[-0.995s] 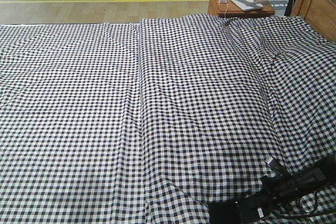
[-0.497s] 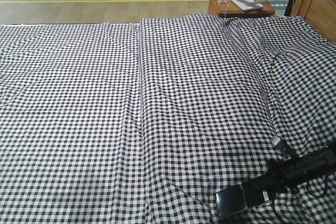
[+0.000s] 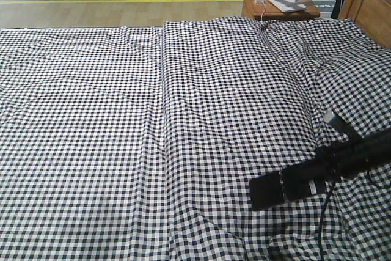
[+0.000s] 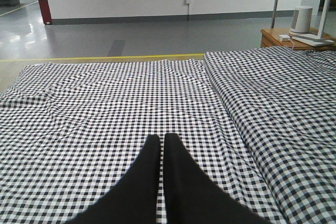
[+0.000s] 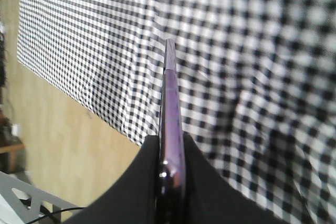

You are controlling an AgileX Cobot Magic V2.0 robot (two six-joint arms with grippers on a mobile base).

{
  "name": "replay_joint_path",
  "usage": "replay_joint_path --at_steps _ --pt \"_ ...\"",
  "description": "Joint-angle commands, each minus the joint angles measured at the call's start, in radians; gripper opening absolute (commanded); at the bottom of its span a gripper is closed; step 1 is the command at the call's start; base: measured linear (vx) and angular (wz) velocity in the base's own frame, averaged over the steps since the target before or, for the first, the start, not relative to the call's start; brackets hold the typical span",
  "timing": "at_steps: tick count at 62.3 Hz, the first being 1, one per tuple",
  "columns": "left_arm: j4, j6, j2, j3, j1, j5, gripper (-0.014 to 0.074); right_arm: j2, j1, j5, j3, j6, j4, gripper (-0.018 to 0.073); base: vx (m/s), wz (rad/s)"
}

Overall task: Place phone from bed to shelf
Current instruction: 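Lift the phone off the bed with the right gripper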

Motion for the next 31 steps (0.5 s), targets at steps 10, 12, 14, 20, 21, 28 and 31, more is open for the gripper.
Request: replay_joint_path --at_steps 10,12,14,20,21,28,31 --pt "-0.009 0.000 -0.007 0.006 0.001 -0.074 0.0001 -0.281 0.134 0.143 -0.012 0.018 0.049 -0.0003 0.00 0.00" --pt "-0.009 0.000 -0.007 0.006 0.001 -0.074 0.0001 -0.311 0.154 0.143 -0.012 0.018 0.050 -0.0003 0.00 0.00" --pt "-0.009 0.000 -0.007 0.006 0.001 -0.074 0.0001 -0.339 0.175 0.143 -0.012 0.018 0.050 -0.0003 0.00 0.00" --pt "-0.009 0.000 -0.007 0.006 0.001 -0.074 0.0001 -0.419 0.233 0.142 -0.012 0.022 0.051 -0.0003 0.00 0.00" --pt "-0.009 0.000 -0.007 0.006 0.001 -0.074 0.0001 -0.435 0.245 0.142 -0.012 0.026 0.051 -0.0003 0.00 0.00" --pt "-0.009 0.000 -0.007 0.006 0.001 -0.074 0.0001 -0.524 0.318 0.142 -0.012 0.035 0.052 -0.0003 0.00 0.00" --pt "-0.009 0.000 -0.007 0.006 0.001 -0.074 0.0001 -0.558 0.348 0.142 -0.012 0.036 0.054 -0.0003 0.00 0.00"
